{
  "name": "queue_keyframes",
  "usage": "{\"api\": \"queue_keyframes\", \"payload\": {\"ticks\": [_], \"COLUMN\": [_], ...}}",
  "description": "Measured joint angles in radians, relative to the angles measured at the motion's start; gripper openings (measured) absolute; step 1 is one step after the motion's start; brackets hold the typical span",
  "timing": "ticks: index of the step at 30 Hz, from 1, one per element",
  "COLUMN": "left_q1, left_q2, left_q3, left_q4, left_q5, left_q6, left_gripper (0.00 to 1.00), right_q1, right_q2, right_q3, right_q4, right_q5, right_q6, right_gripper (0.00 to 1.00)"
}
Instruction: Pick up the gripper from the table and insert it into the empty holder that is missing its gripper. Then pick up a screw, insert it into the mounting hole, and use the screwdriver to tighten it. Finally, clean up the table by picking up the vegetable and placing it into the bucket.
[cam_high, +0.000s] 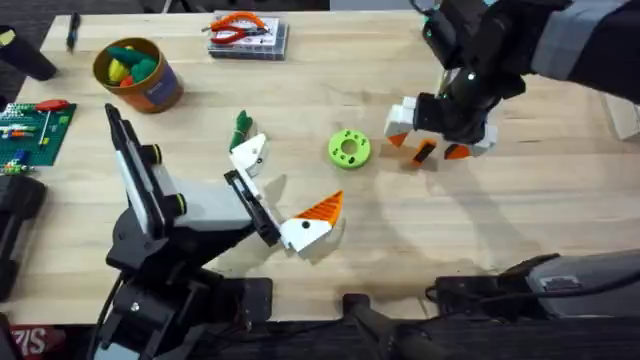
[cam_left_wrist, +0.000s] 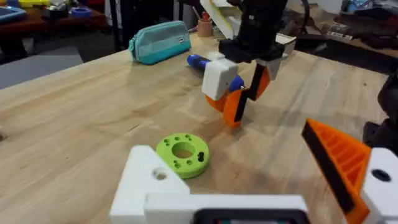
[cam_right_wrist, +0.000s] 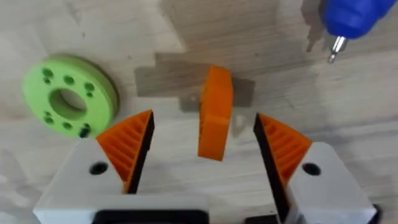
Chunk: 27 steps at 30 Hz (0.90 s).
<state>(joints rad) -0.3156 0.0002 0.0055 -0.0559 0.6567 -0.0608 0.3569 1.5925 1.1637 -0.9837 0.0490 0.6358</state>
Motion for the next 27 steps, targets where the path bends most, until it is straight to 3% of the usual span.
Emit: {"api": "queue_keyframes", "payload": {"ticks": [5,17,27], "left_q1": [0.0,0.0,0.0], "left_q2": [0.0,0.0,0.0], "left_q3": [0.0,0.0,0.0], "left_q4": [0.0,0.0,0.0], "left_q5": [-0.003,-0.003,-0.003], "left_q6": [0.0,0.0,0.0], "left_gripper": [0.972,0.972,0.972], "right_q1": [0.0,0.0,0.0], "right_q2": [0.0,0.0,0.0], "right_q3": [0.0,0.0,0.0], "right_q4": [0.036,0.041,0.032], "right_q5": [0.006,0.026,0.026], "right_q6": [0.129,0.259,0.285], "right_gripper": [0.959,0.946,0.593]}}
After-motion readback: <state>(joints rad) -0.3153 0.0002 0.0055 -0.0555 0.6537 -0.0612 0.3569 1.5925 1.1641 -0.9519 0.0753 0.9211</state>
